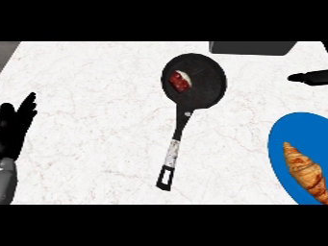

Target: Pick the cupcake from the plate and place it in the pan

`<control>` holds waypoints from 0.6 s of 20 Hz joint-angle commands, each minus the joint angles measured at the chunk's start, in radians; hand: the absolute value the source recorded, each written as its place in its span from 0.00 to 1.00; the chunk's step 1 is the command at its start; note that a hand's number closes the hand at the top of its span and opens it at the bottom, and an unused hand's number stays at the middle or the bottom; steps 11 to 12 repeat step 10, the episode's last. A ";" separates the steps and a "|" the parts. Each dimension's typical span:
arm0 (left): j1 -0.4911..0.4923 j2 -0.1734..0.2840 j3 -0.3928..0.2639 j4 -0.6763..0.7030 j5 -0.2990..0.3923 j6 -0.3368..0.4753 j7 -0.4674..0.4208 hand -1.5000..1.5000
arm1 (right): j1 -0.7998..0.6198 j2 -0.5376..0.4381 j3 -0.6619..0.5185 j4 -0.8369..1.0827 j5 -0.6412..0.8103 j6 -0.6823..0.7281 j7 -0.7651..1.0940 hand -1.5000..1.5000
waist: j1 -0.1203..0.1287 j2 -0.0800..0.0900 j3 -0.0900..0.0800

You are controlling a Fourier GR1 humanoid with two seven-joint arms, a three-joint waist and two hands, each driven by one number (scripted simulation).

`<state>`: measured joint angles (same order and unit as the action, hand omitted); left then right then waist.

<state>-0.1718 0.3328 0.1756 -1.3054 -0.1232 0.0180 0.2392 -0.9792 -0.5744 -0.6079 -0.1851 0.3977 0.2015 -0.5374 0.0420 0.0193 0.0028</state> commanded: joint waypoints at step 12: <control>-0.013 0.007 0.011 0.024 0.001 -0.016 -0.010 0.50 | 0.113 -0.194 0.015 0.005 0.007 0.207 -0.127 0.00 | 0.007 0.004 0.002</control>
